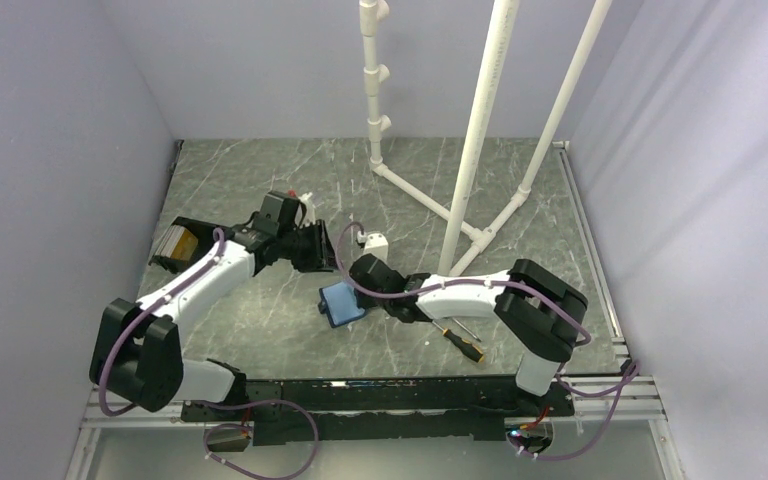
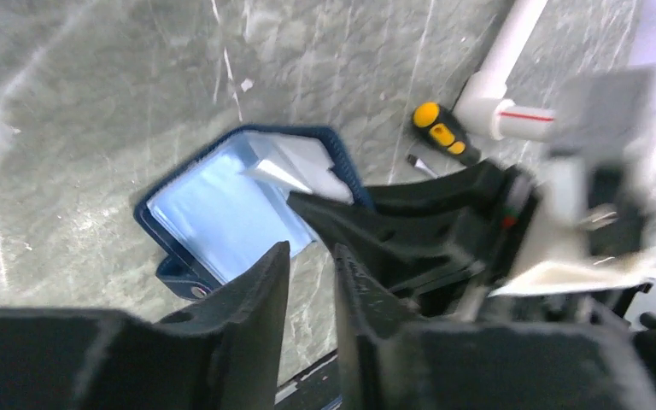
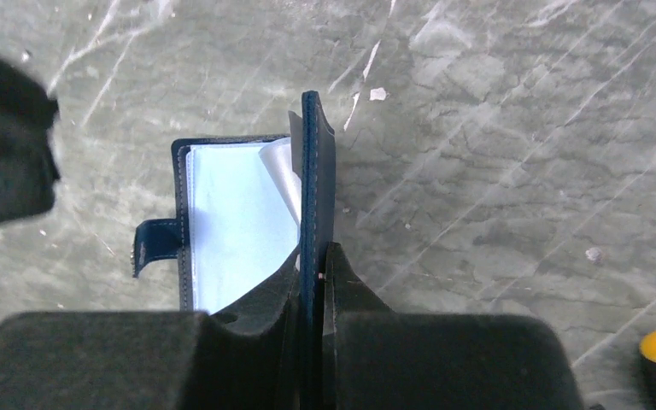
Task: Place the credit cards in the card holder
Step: Open the card holder at the center of the board.
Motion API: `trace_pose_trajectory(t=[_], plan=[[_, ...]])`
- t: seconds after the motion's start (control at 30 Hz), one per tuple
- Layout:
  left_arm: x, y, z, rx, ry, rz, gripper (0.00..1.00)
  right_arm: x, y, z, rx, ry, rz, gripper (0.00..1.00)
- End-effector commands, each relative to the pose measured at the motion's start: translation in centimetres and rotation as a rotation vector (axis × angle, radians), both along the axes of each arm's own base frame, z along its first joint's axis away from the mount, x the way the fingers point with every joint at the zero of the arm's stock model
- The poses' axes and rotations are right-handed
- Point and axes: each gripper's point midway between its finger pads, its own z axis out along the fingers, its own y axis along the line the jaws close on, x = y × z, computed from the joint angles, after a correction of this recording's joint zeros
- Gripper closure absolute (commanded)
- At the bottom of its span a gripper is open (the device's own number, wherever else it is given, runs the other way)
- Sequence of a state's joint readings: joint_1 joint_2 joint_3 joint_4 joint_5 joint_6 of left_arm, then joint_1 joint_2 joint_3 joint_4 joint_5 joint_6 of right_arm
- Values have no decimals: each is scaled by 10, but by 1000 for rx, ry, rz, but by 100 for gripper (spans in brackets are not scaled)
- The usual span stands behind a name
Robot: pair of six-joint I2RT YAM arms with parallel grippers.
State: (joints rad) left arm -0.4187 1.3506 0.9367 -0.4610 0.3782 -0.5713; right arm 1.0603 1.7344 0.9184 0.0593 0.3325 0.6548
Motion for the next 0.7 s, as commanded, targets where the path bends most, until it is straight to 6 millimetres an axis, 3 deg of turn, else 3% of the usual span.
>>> trace_pose_trajectory(t=[0.0,0.1,0.27,0.4,0.53,0.67], plan=[[-13,-7,-28,-63,101,41,75,14,13,12,205,80,-88,100],[-18,-4,-49,-54,144,74,85,14,15,7,252,126,-87,100],[-26,-3,-88,-42,211,86,93,13,14,9,256,122,-65,97],[-31,12,-115,65,253,109,96,13,-8,4,131,74,-51,67],[-34,19,-123,107,267,115,97,21,-32,4,-82,4,-12,42],[-36,21,-122,116,264,110,97,17,-43,22,-207,-61,97,34]])
